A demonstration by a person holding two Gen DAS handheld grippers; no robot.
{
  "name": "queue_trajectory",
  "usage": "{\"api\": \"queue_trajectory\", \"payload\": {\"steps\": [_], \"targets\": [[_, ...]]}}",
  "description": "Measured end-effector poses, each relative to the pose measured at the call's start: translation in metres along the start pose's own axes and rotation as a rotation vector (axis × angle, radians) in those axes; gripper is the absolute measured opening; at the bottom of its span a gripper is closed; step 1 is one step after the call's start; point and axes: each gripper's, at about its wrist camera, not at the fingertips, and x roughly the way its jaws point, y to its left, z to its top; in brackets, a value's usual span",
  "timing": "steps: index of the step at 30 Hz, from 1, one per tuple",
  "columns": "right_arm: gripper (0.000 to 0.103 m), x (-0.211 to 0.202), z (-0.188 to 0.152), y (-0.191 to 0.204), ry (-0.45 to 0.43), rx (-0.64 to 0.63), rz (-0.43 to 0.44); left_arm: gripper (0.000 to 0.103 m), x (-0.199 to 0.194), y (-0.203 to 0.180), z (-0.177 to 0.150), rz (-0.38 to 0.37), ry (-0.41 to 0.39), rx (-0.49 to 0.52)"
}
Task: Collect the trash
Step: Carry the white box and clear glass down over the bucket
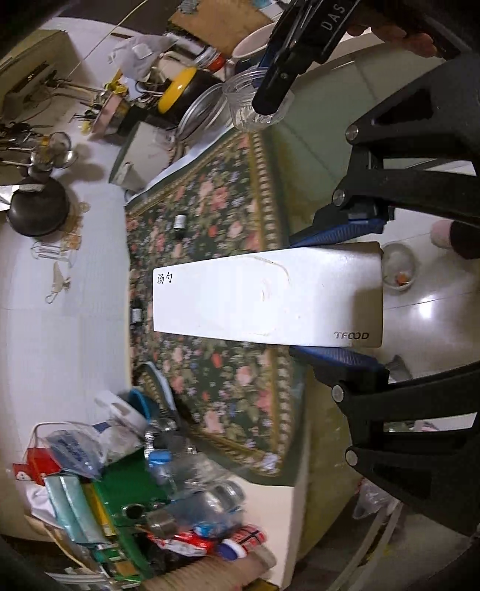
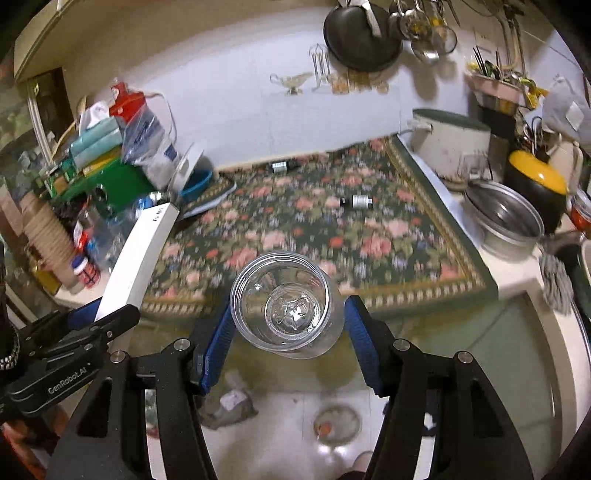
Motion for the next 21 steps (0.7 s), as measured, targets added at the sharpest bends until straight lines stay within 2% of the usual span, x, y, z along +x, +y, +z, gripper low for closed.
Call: {"api": "queue_trajectory", "payload": {"steps": [5,9,15,21], "targets": [[0.056,0.005,-0.027,-0.006,0.044,0.010,-0.019,0.050,0.009,-0.006,-0.030,-0.015,0.042,-0.010],[0.056,0.016,-0.052,-0.018,0.080,0.012,-0.034,0.050,0.032,-0.015,-0.056,-0.028,0.087,-0.031],[0.056,0.048,-0.091,-0.055,0.124,0.000,-0.061,0.050,0.086,-0.037,-0.104,-0.020,0.159,-0.061],[0.056,0.105,-0.136,-0.088,0.182,-0.041,-0.041,0.050,0.152,-0.058,-0.161,-0.013,0.217,-0.108]]}}
